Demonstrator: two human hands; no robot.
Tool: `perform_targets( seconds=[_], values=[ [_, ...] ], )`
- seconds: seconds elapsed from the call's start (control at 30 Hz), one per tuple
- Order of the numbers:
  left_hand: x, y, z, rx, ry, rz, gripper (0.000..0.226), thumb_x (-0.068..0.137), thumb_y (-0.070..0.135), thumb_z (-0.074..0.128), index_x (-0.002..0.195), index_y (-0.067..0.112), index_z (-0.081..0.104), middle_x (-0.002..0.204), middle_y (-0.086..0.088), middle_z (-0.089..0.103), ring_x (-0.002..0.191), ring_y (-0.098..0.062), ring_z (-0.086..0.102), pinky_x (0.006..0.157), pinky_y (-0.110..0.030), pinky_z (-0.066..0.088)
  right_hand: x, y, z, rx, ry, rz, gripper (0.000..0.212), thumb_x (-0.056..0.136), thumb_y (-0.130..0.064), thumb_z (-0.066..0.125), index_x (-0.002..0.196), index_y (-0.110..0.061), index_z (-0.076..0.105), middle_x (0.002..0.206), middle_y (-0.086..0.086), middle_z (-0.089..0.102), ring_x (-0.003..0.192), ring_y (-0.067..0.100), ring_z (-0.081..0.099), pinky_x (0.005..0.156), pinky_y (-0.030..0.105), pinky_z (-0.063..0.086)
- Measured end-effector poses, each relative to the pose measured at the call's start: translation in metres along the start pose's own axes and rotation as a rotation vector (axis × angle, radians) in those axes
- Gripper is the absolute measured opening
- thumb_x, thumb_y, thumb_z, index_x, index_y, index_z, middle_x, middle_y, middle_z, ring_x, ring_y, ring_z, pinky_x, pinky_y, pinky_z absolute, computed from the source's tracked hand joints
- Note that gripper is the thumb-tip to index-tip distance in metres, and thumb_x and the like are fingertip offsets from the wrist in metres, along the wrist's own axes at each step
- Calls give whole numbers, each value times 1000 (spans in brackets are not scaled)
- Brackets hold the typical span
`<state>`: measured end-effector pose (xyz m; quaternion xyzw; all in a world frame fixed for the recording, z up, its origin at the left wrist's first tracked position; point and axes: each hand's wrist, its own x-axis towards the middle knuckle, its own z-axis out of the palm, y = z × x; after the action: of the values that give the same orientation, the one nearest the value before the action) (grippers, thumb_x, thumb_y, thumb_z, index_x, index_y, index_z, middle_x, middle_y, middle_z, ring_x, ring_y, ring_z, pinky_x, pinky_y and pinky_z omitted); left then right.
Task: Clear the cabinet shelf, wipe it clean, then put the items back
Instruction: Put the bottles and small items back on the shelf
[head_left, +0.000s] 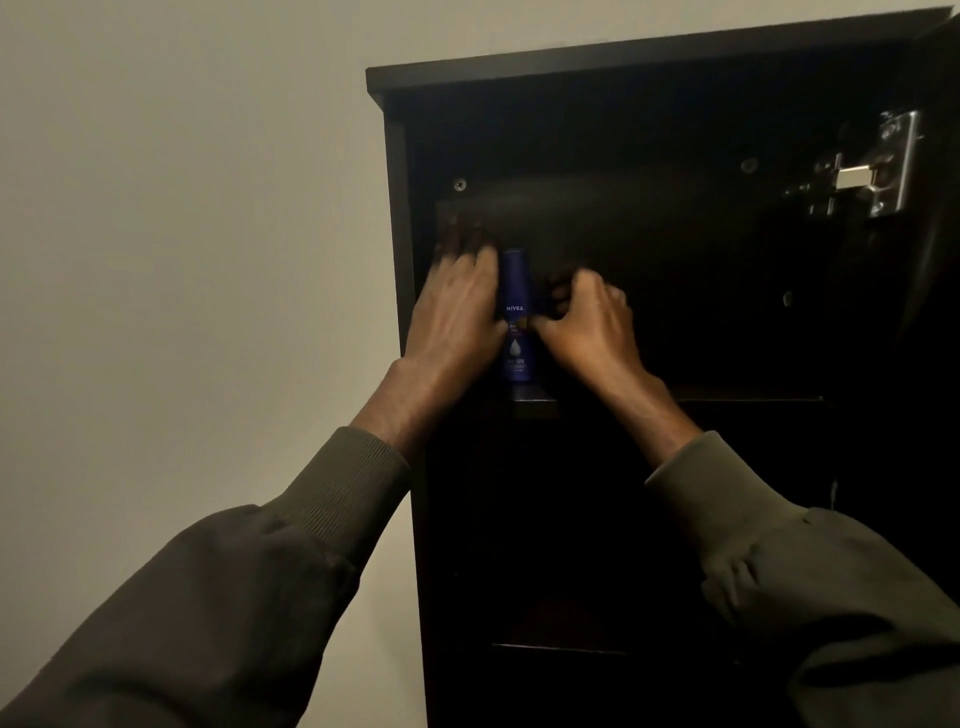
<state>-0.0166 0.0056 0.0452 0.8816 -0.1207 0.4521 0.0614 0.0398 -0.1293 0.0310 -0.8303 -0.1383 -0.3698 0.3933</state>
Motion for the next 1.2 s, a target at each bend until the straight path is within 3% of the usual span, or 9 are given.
perform_targets(
  seconds=[0.13, 0.23, 0.33, 0.47, 0.7, 0.9, 1.03, 1.13, 1.2],
  values=[
    [-15, 4, 7, -152, 154, -23, 54, 96, 24, 51, 146, 10, 35, 153, -10, 38, 146, -24, 25, 121, -37, 20, -20, -7, -9, 190, 194, -127, 42, 71, -24, 82, 108, -21, 62, 103, -3, 66, 90, 8, 63, 82, 30, 56],
    [-36, 12, 7, -309, 244, -43, 44, 95, 25, 52, 137, 14, 50, 142, -6, 52, 136, -18, 43, 114, -34, 36, -51, -8, -19, 353, 171, -148, 38, 74, -19, 81, 108, -20, 63, 102, -6, 67, 87, -1, 64, 73, 21, 57],
    [-68, 22, 4, -453, 306, -40, 28, 95, 23, 53, 119, 13, 63, 116, -1, 68, 105, -11, 63, 92, -25, 52, -94, -8, -30, 499, 98, -140, 33, 80, -14, 78, 109, -18, 63, 102, -8, 67, 90, 0, 66, 73, 14, 54],
    [-122, 32, 9, -615, 309, -87, 20, 97, 18, 52, 103, 9, 69, 99, 0, 72, 90, -8, 67, 79, -12, 50, -155, 3, -36, 604, -17, -131, 29, 85, -11, 74, 112, -13, 64, 107, -5, 68, 100, 4, 65, 83, 19, 54],
    [-257, 30, 68, -780, 139, -354, 18, 98, 7, 50, 94, 6, 68, 89, -1, 70, 88, -12, 67, 75, -19, 51, -278, 77, 2, 718, -277, 248, 24, 86, -4, 70, 108, -15, 67, 101, 1, 70, 95, 12, 68, 82, 25, 57],
    [-392, 21, 137, -701, -71, -583, 19, 94, 12, 52, 84, 15, 68, 80, 7, 69, 80, -8, 67, 70, -28, 53, -379, 155, 53, 549, -673, 596, 26, 80, -5, 76, 94, -26, 69, 90, 2, 71, 82, 10, 67, 74, 18, 52],
    [-468, 17, 177, -623, -352, -708, 16, 91, 20, 52, 81, 24, 65, 76, 12, 67, 73, -4, 64, 62, -30, 52, -438, 200, 92, 432, -849, 717, 26, 78, -7, 78, 90, -27, 66, 86, -1, 67, 77, 9, 64, 71, 20, 51],
    [-506, 17, 198, -533, -596, -763, 14, 93, 22, 54, 85, 24, 65, 77, 10, 67, 70, -3, 61, 58, -17, 44, -478, 228, 122, 347, -913, 777, 26, 76, -2, 76, 82, -25, 65, 79, -5, 66, 74, 8, 62, 70, 23, 50],
    [-526, 16, 211, -506, -708, -730, 12, 92, 21, 54, 86, 22, 64, 77, 6, 67, 67, -6, 59, 59, -23, 46, -502, 243, 138, 284, -954, 778, 24, 73, -2, 74, 73, -25, 65, 71, -8, 66, 69, 5, 62, 72, 29, 50]
  ],
)
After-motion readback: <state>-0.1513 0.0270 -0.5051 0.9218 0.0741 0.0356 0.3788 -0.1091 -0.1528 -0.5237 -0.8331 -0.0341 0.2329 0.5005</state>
